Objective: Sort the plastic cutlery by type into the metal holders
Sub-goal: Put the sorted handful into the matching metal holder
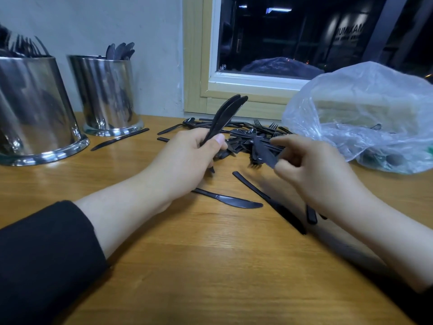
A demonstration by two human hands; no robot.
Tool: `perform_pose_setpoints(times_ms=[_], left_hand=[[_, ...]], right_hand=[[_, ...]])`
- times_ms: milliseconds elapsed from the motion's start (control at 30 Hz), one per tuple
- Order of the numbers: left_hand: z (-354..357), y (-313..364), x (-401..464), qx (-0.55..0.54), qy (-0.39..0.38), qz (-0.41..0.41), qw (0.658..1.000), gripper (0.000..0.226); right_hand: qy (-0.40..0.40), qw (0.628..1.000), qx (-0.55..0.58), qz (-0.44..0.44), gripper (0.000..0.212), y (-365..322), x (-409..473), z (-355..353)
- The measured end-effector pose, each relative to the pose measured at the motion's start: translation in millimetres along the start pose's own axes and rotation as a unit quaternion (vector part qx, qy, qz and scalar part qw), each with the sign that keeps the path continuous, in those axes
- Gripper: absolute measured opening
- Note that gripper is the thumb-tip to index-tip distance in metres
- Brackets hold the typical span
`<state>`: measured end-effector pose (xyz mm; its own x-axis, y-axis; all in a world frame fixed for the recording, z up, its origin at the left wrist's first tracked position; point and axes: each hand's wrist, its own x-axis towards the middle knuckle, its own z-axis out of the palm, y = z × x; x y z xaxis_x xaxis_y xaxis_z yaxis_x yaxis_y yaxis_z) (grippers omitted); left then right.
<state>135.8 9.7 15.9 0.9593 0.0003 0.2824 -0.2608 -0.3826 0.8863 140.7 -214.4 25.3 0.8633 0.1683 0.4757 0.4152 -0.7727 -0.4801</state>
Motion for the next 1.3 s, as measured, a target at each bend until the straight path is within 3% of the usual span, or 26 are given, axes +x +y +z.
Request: perform_pose_setpoints(times_ms=[100, 200, 267, 367, 500, 600, 700, 767, 833, 1100, 1300], left_hand=[[2.3, 5.0, -3.5, -0.044, -0.013, -0.011, 0.999, 0.028], [4.6, 9.0, -6.3, -0.067, -0.031, 0.001, 0.997, 0.028], [6.7, 11.4, -8.6, -0.095, -0.049, -0.012, 0.994, 0.028], [10.4, 14.0, -12.8, -0.103, -0.098, -0.024, 0.990, 0.026], [13.7, 12.7, -16.4, -0.081, -0.160, -0.007, 0.984, 0.030], [15.3, 10.2, -15.6, -0.093, -0.138, -0.013, 0.986, 0.031], [10.0, 11.9, -12.8, -0.107, -0.068, -0.017, 0.992, 0.029], [6.0, 12.5, -10.1, -0.107, -0.037, -0.012, 0.993, 0.032], [2.1, 12.3, -8.2, -0.100, -0.017, -0.008, 0.995, 0.029], [-4.6, 9.8, -4.9, -0.015, 0.013, 0.043, 0.999, 0.031], [-6.6, 9.2, -4.0, 0.027, 0.019, 0.080, 0.996, 0.029]], right_hand=[[0.042, 0.977, 0.205, 0.035, 0.030, -1.2, 2.8, -5.6], [0.011, 0.902, 0.427, 0.054, 0.034, -6.5, 3.5, -7.5], [-0.015, 0.870, 0.491, 0.052, 0.027, -7.5, 4.2, -6.1], [-0.024, 0.861, 0.506, 0.051, 0.020, -9.2, 2.8, -0.7], [-0.024, 0.877, 0.478, 0.049, 0.015, -11.2, 0.0, 8.4], [-0.026, 0.910, 0.412, 0.048, 0.008, -8.8, -1.7, 8.9], [-0.065, 0.985, 0.155, -0.028, 0.015, -1.5, -3.6, 10.1], [-0.138, 0.986, 0.004, -0.088, 0.025, -1.8, -8.0, 13.0], [-0.192, 0.971, -0.055, -0.128, 0.033, -4.5, -12.1, 17.4], [-0.197, 0.959, -0.101, -0.178, 0.020, -13.9, -14.1, 17.5], [-0.208, 0.967, -0.044, -0.137, 0.008, -17.9, -18.3, 14.1]])
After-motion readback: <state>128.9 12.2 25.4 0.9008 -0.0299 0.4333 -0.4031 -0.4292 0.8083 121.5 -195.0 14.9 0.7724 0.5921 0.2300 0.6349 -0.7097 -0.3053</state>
